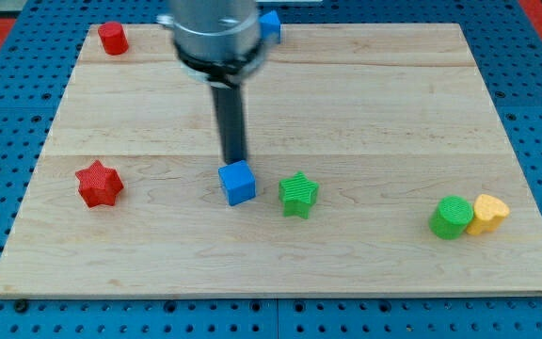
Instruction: Separate yellow heart and green circle
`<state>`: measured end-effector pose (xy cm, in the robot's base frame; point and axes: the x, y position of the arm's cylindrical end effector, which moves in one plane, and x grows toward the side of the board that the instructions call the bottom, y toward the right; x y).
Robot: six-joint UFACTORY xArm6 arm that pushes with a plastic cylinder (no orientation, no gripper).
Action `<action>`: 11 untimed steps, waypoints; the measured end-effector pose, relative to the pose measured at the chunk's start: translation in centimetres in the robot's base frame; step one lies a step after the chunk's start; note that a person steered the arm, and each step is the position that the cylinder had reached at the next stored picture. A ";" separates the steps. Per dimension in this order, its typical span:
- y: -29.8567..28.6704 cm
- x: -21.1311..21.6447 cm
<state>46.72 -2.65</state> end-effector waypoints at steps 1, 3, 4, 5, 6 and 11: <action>0.4 2.1; 7.7 4.0; 14.1 4.5; 21.9 4.2; 30.3 3.6; 21.6 11.0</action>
